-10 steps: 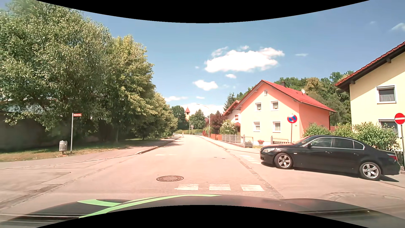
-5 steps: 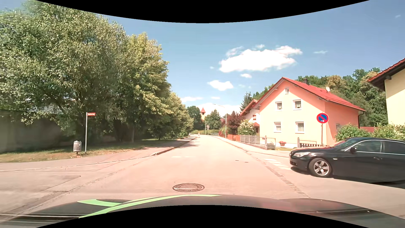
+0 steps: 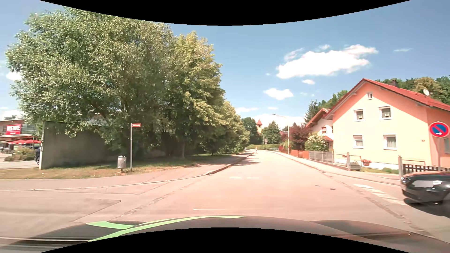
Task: Follow the waypoints while adhering to traffic rules and regulations
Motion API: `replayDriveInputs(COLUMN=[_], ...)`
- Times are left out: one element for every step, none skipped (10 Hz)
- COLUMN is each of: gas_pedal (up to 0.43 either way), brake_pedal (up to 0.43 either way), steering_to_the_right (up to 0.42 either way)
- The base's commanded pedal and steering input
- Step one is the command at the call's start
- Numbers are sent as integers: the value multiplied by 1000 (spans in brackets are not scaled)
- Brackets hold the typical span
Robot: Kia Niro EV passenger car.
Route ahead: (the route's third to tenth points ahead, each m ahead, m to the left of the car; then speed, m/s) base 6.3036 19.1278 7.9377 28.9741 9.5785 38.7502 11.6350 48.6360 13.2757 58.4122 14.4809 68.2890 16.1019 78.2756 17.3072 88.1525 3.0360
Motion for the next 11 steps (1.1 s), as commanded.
replayDriveInputs(gas_pedal=[220, 220, 220, 220, 209, 209, 209, 209, 209, 209, 209], brake_pedal=[0, 0, 0, 0, 0, 0, 0, 0, 0, 0, 0], steering_to_the_right=[-641, -658, -668, -674, -676, -677, -678, -678, -676, -669, -659])
